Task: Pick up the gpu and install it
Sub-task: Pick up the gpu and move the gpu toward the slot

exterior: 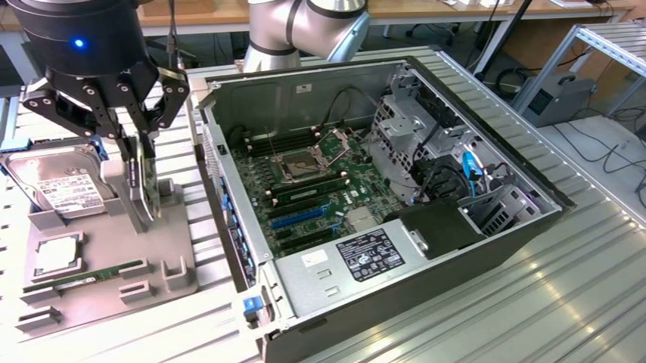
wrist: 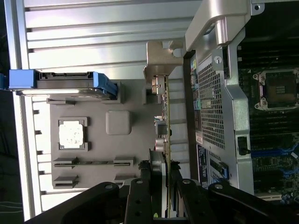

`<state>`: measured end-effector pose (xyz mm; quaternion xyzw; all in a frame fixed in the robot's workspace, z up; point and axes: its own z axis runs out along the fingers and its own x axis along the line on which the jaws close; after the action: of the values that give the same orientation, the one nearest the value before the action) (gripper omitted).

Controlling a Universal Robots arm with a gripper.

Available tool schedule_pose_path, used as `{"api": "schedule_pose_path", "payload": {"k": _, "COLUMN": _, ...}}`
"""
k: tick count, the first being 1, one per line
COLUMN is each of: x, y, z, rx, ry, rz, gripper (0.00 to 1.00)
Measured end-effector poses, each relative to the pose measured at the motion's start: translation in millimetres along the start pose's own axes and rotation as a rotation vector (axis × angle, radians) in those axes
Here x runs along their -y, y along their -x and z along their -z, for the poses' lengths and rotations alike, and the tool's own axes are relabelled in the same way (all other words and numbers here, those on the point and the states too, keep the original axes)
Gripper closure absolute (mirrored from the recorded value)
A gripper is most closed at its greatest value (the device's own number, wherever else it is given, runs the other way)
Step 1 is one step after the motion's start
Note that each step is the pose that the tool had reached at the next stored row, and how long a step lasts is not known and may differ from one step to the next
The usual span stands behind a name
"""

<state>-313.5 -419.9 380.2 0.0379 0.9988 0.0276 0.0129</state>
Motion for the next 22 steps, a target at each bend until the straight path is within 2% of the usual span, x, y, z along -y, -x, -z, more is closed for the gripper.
{"api": "schedule_pose_path", "payload": {"k": 22, "x": -0.3, "y": 0.1, "z": 5.3, "rx": 0.0, "ry": 0.0, "rz": 0.0, "gripper": 0.73}}
